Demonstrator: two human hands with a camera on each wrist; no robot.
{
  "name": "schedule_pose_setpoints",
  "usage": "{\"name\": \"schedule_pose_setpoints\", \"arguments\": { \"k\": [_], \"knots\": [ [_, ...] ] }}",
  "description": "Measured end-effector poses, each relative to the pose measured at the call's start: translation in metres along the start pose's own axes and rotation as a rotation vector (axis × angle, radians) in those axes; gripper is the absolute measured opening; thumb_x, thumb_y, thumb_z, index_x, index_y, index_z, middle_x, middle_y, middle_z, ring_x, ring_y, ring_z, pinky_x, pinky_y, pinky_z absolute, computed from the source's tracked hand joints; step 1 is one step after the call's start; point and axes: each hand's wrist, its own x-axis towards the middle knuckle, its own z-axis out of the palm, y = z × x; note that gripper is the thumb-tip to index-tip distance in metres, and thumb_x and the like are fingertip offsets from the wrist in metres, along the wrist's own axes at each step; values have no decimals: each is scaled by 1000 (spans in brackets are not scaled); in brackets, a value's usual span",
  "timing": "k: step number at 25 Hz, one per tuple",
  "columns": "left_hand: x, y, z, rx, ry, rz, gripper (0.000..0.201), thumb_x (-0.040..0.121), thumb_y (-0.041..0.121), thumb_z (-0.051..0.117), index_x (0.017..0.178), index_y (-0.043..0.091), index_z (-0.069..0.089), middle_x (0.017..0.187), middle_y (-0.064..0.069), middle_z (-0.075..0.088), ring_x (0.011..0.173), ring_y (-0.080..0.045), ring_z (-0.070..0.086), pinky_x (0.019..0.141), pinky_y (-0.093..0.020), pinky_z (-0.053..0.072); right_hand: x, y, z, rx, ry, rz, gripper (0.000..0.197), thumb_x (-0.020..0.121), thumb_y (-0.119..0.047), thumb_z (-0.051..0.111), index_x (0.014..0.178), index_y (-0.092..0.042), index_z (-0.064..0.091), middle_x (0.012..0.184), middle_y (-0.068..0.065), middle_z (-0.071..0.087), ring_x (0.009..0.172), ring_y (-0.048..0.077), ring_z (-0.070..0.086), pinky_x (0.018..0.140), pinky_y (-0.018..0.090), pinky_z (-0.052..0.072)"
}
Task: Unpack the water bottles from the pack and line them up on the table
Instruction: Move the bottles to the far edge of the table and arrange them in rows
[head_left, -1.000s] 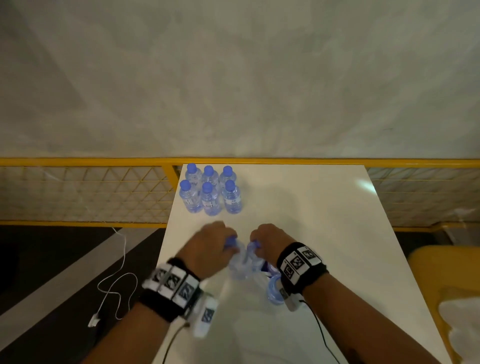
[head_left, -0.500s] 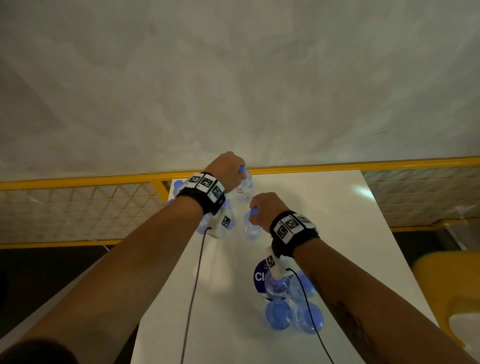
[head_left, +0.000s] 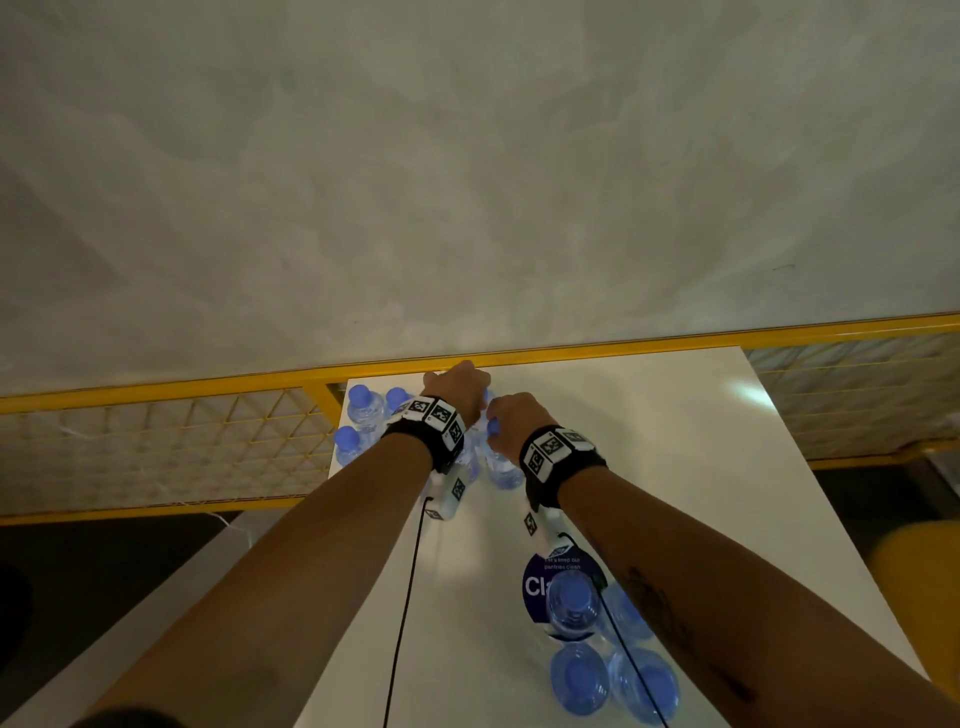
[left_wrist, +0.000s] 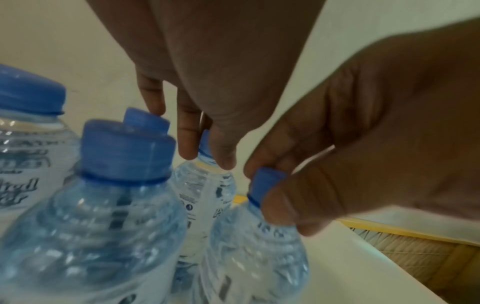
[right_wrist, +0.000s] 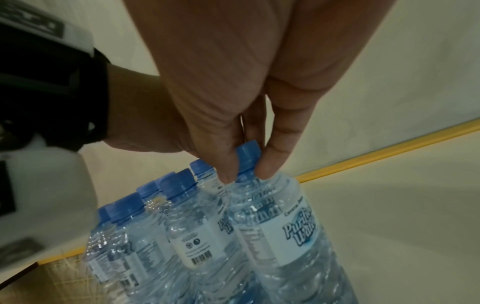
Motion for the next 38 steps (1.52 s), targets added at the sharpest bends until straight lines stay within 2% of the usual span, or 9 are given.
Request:
{"name": "schedule_pose_setpoints", "arguments": {
  "k": [4,8,14,18,20,24,29,32,38],
  "knots": [
    [3,-3,7,17,15,6,16,98,18,50,107,23,62,111,-3,53,110,-29,59,99,-51,34,11,-12,4,-44,9,-29,24,89,-15,64,112,-8,64,109,14,67,95,31,67,80,34,56],
    [3,-10,3,24,-20,19,37,99,20,49,134,29,58,131,-2,55,124,-27,55,104,-52,34,13,-14,8,-30,12,-6,20,89,-16,64,108,-11,65,109,12,66,96,30,67,80,33,54],
    [-3,-9,-4,30,-52,43,40,99,22,49,137,31,55,135,-4,55,126,-30,56,100,-51,43,14,-17,9,15,-9,11,18,90,-16,64,107,-8,66,109,14,68,97,30,67,82,33,54],
    [-18,-11,-12,-33,-32,21,47,103,31,47,151,32,42,150,-4,48,137,-31,49,108,-52,43,-14,-6,-7,19,-34,2,50,82,-28,75,125,-11,55,125,10,59,112,28,59,91,34,48],
    [-39,-13,-18,-110,64,33,51,104,33,49,154,27,39,152,-6,45,138,-32,46,109,-52,42,-50,5,-21,68,-14,-31,62,82,-31,75,134,-12,48,132,11,54,119,28,54,99,36,44],
    [-114,18,-6,-425,185,259,40,102,35,58,139,21,60,125,-3,65,108,-21,64,97,-36,49,-155,32,-36,109,-90,-97,42,81,-33,75,118,-18,63,115,4,66,92,16,61,84,26,48],
    [-194,89,48,-310,-141,396,41,93,59,57,127,36,59,115,-2,59,101,-25,64,90,-40,53,-271,33,5,-8,-253,-56,32,81,-35,61,112,-28,63,112,-5,62,104,17,60,87,34,54],
    [-205,113,65,-325,-243,370,40,87,48,65,122,28,60,108,-6,56,96,-29,63,87,-40,53,-289,34,37,-83,-226,-49,36,86,-28,63,121,-27,56,120,-3,60,105,21,64,90,36,54],
    [-191,121,71,-226,-180,347,28,92,32,59,110,11,59,109,-8,57,95,-32,63,78,-37,45,-279,34,75,-231,-131,-134,32,95,-8,53,126,-7,52,126,13,56,101,28,64,87,37,54]
  ]
}}
